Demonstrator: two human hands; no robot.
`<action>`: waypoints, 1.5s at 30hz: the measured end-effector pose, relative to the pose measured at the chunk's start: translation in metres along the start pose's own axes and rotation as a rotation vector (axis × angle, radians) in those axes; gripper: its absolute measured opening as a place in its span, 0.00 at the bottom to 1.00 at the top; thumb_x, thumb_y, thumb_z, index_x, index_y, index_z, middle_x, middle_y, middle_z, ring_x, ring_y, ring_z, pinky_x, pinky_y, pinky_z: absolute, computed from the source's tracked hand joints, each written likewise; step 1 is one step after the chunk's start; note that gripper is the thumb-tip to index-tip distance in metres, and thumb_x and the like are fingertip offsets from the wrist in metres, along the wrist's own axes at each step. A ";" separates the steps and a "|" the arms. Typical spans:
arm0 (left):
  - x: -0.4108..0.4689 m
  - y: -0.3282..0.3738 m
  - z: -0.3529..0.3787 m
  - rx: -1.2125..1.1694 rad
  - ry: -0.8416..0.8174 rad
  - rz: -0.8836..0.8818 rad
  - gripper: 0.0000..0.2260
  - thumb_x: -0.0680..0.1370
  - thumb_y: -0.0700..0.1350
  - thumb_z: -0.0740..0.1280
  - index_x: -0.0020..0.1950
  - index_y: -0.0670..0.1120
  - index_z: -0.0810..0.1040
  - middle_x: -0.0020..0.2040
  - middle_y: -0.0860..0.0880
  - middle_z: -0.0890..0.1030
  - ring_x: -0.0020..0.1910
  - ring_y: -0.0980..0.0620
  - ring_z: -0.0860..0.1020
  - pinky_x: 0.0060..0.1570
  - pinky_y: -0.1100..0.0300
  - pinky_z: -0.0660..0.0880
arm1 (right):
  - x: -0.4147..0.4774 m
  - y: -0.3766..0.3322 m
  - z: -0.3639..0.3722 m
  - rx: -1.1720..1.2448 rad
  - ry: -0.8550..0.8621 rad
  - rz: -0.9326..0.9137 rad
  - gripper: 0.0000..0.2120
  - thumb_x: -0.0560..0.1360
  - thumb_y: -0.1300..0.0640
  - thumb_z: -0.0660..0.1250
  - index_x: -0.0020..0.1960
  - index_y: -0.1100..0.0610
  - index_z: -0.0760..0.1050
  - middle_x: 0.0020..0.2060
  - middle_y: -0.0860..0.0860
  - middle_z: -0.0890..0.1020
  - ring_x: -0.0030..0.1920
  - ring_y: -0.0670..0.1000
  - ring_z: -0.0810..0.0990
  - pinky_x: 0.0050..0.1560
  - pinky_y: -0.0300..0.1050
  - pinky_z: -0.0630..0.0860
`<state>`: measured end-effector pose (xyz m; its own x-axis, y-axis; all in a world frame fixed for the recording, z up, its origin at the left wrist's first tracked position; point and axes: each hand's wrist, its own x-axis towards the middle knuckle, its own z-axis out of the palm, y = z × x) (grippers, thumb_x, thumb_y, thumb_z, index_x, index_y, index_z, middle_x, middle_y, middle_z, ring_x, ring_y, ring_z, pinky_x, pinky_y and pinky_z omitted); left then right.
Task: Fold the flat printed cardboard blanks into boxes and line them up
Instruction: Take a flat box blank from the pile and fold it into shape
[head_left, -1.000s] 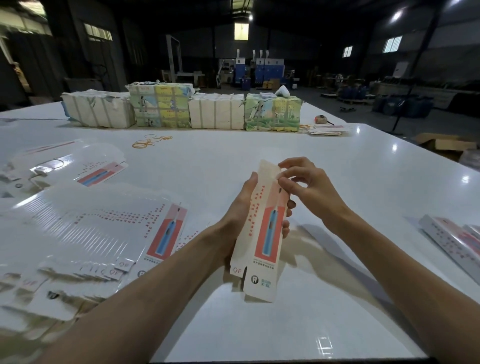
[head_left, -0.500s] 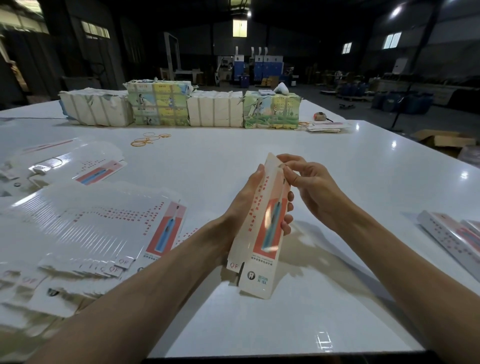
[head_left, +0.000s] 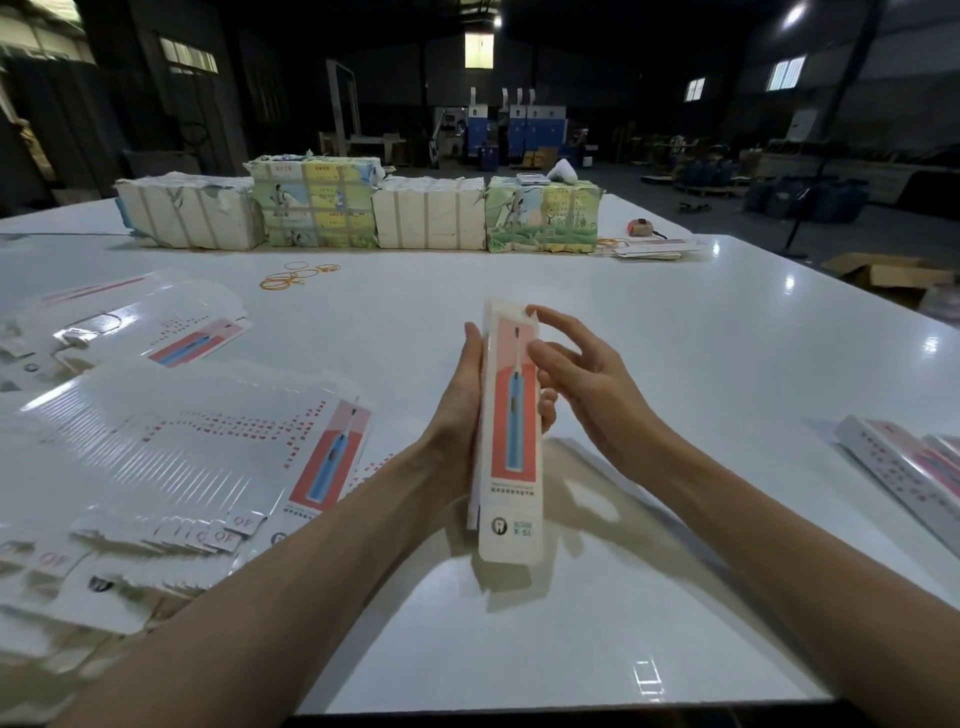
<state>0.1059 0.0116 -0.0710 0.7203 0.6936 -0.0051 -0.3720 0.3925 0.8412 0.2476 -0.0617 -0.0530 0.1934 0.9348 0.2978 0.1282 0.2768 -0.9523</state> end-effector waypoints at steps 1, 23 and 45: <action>0.000 0.001 0.000 0.057 0.017 0.013 0.33 0.78 0.72 0.56 0.66 0.48 0.80 0.48 0.43 0.87 0.43 0.44 0.87 0.42 0.52 0.85 | 0.000 0.000 -0.002 0.009 0.015 -0.003 0.21 0.82 0.48 0.69 0.73 0.46 0.72 0.53 0.54 0.87 0.54 0.59 0.85 0.62 0.64 0.80; -0.005 -0.004 0.016 0.492 0.115 0.331 0.40 0.75 0.40 0.78 0.73 0.67 0.59 0.60 0.51 0.77 0.49 0.57 0.86 0.37 0.61 0.83 | 0.001 -0.004 -0.006 -0.028 0.041 -0.014 0.24 0.80 0.48 0.71 0.75 0.42 0.72 0.55 0.54 0.85 0.56 0.54 0.87 0.46 0.48 0.86; -0.016 -0.001 0.021 0.592 -0.027 0.098 0.39 0.73 0.37 0.75 0.76 0.59 0.60 0.61 0.45 0.80 0.48 0.41 0.88 0.45 0.49 0.86 | 0.011 0.003 -0.025 -0.045 0.185 -0.017 0.09 0.84 0.58 0.65 0.63 0.55 0.79 0.47 0.52 0.88 0.51 0.56 0.88 0.50 0.50 0.86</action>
<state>0.1073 -0.0124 -0.0605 0.7166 0.6910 0.0945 -0.0532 -0.0808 0.9953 0.2741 -0.0565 -0.0508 0.3660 0.8719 0.3253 0.1758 0.2785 -0.9442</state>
